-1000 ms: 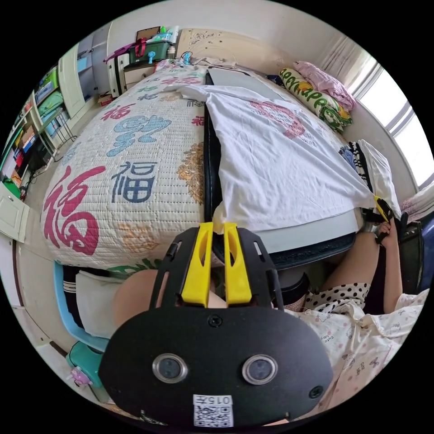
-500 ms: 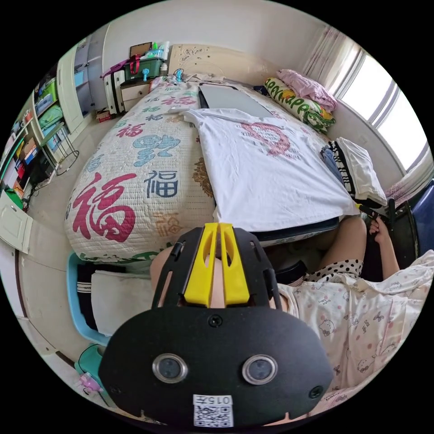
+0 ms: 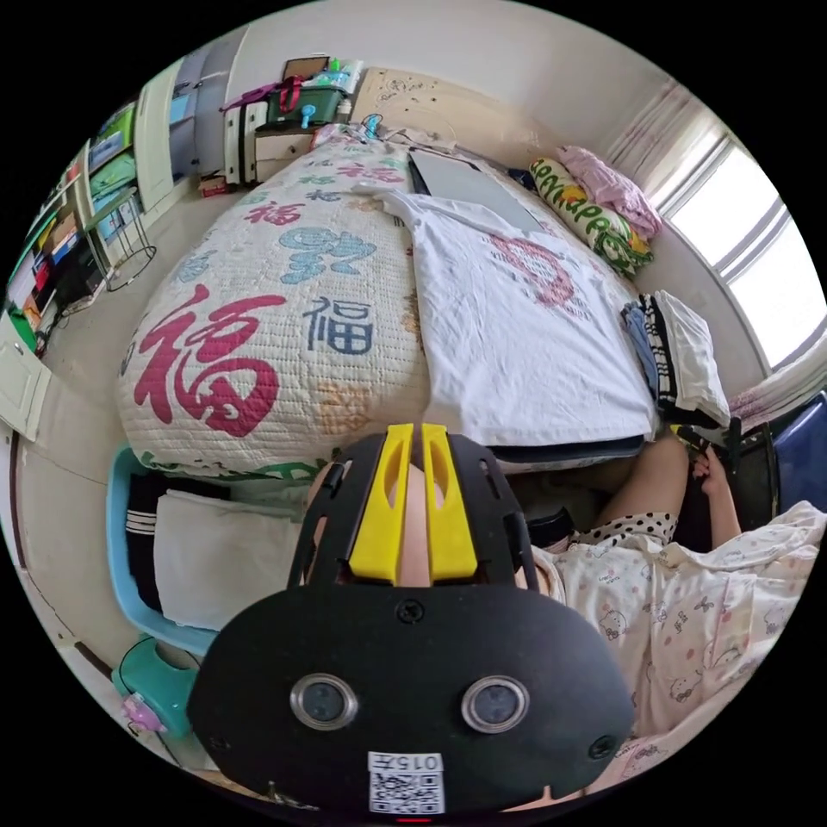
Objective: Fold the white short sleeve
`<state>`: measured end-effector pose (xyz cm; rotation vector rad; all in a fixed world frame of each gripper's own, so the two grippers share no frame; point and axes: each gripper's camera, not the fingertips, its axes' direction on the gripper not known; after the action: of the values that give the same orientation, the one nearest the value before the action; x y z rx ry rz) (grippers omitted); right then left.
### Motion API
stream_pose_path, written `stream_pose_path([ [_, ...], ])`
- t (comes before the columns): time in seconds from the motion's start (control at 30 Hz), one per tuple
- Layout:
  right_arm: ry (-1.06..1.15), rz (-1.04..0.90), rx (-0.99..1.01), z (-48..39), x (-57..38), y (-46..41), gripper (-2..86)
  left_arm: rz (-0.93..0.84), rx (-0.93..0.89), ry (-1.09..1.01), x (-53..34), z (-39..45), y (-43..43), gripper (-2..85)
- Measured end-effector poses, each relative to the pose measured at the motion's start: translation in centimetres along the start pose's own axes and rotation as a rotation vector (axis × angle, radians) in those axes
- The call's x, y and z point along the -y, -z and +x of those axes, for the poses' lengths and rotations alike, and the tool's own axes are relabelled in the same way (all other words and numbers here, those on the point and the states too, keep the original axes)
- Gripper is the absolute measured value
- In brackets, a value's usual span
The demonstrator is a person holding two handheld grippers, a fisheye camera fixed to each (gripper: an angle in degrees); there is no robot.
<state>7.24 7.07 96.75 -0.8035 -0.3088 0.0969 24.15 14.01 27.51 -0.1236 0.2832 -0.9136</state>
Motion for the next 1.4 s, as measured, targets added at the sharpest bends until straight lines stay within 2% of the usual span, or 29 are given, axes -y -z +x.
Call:
stream_pose_path([
  [0.17, 0.159, 0.042, 0.106, 2.4, -6.0, -1.3, -0.3, 0.102, -0.059, 0.044, 7.9, -3.3, -9.1, 6.8],
  [0.33, 0.280, 0.045, 0.278, 4.7, -12.7, -3.9, -0.2, 0.102, -0.090, 0.106, 16.5, -5.6, -23.8, 8.7],
  [0.47, 0.414, 0.016, 0.343, 7.3, -19.7, -6.8, -0.2, 0.109, -0.160, 0.196, 19.0, -7.6, -32.0, 10.7],
  [0.57, 0.521, -0.003, 0.350, 8.4, -24.7, -9.5, -0.3, 0.205, -0.292, 0.343, 19.1, -11.1, -36.2, 9.0],
  [0.67, 0.607, -0.019, 0.401, 9.4, -29.4, -13.1, -0.3, 0.171, -0.312, 0.369, 18.8, -12.6, -38.4, 5.9],
  [0.73, 0.649, -0.028, 0.409, 9.6, -32.4, -15.7, -0.4, 0.144, -0.388, 0.322, 18.0, -13.9, -38.9, 1.0],
  [0.83, 0.730, -0.040, 0.430, 8.9, -37.3, -19.4, -0.3, 0.270, -0.359, 0.269, 14.2, -15.1, -34.8, -0.5],
  [0.93, 0.752, -0.050, 0.469, 8.1, -42.1, -23.2, -0.2, 0.302, -0.449, 0.303, 9.7, -16.2, -33.0, -0.8],
  [1.03, 0.772, -0.093, 0.506, 6.8, -47.6, -27.4, 0.1, 0.293, -0.426, 0.349, 6.1, -16.6, -34.3, -0.9],
  [1.17, 0.845, -0.149, 0.431, 4.2, -56.6, -33.9, 1.7, 0.263, -0.513, 0.439, 4.9, -17.6, -36.7, -0.9],
  [1.3, 0.830, -0.279, 0.352, 3.1, -64.2, -42.8, 5.9, 0.230, -0.375, 0.417, 4.4, -15.1, -38.1, -0.9],
  [1.4, 0.808, -0.300, 0.263, 4.3, -69.6, -47.8, 8.8, 0.201, -0.393, 0.437, 5.0, -14.9, -39.8, -0.9],
])
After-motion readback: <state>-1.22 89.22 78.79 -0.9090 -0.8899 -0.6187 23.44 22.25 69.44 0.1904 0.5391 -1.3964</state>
